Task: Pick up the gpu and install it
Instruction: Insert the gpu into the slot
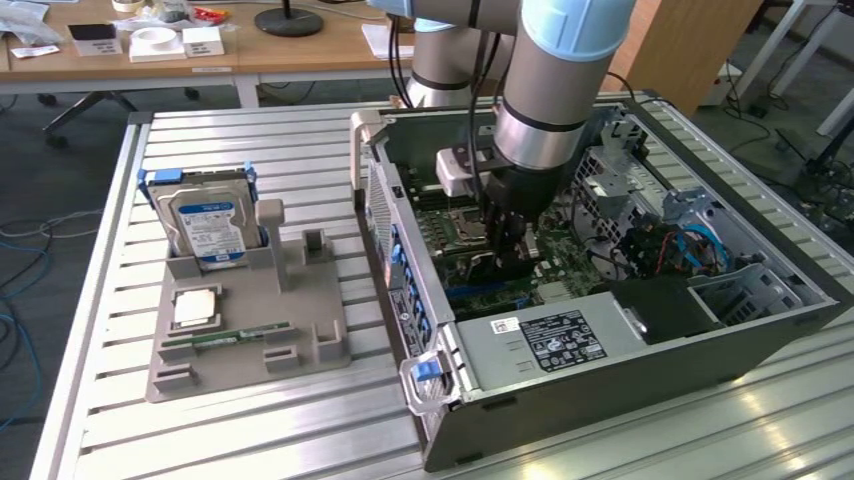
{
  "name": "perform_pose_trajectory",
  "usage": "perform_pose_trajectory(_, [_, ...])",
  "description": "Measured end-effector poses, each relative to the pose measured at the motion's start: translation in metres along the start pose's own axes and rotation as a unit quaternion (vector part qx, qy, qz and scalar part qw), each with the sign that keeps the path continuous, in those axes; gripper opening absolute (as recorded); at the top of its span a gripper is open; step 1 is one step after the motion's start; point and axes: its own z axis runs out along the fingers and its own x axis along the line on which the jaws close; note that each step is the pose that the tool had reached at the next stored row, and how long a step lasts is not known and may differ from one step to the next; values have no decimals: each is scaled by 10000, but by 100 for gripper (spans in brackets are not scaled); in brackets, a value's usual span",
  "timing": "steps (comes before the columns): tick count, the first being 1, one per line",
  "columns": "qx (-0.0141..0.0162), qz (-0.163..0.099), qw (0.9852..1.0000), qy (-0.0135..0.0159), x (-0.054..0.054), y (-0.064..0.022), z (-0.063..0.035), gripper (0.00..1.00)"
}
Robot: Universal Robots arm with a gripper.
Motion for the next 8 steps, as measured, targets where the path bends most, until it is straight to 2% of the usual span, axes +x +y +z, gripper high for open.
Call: perform_pose_trajectory(8, [7, -5, 10000, -1, 0, 5, 17, 27])
